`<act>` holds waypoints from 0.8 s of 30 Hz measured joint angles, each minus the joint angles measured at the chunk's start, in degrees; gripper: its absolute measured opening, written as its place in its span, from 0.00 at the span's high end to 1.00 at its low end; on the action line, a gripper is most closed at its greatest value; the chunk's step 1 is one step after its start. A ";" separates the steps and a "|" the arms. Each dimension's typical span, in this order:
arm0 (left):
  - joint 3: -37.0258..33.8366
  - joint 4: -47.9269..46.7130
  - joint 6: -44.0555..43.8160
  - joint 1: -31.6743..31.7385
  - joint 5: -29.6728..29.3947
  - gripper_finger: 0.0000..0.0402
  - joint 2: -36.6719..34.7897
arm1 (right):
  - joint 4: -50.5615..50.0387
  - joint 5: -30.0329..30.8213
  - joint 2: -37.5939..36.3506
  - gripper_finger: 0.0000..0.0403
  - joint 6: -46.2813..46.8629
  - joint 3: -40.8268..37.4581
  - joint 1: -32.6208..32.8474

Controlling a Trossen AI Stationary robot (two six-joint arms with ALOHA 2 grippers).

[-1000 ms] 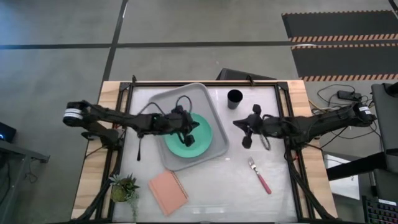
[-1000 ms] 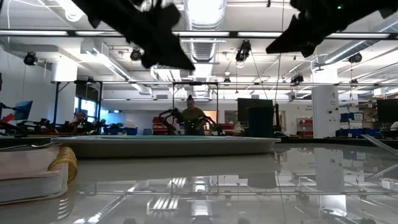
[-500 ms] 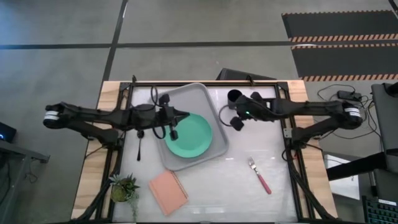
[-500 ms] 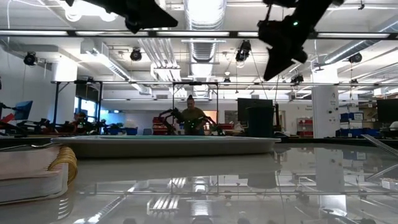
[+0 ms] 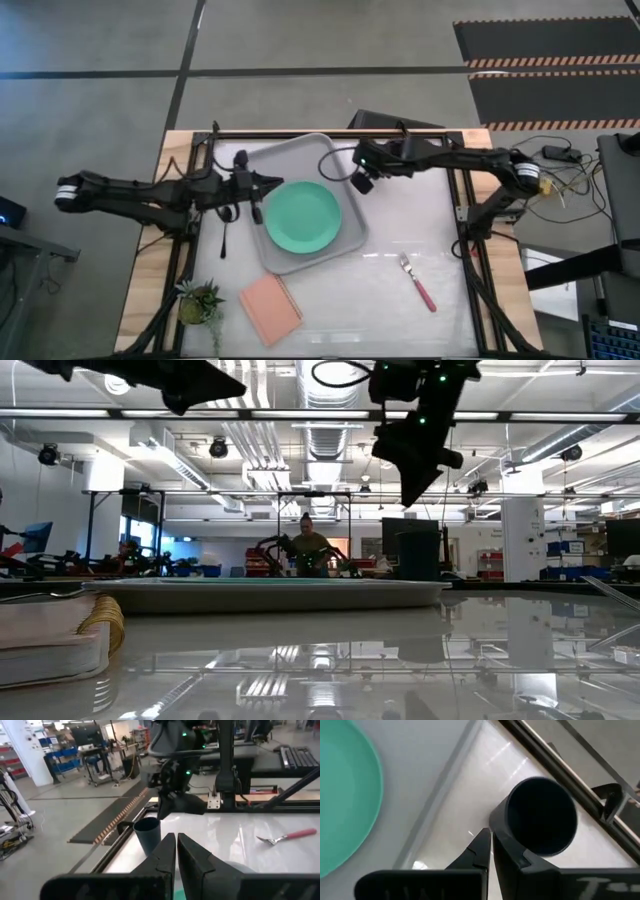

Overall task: Pick and place plate/cup/fork/spoon on tray
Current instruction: Put the black cup on the top left of the gray serving tray

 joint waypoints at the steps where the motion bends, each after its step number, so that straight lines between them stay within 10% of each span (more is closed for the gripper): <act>1: -0.52 0.33 0.00 0.00 -0.01 1.00 -0.83 | -1.02 -0.17 0.87 0.98 -0.01 1.35 -0.65; 10: -3.89 0.22 -0.09 0.00 0.00 1.00 -6.89 | -7.41 -13.44 5.48 0.93 0.44 9.47 -8.95; 24: -5.41 0.44 -0.36 0.00 0.01 1.00 -9.32 | -5.46 -11.30 8.40 0.59 0.41 7.50 -9.67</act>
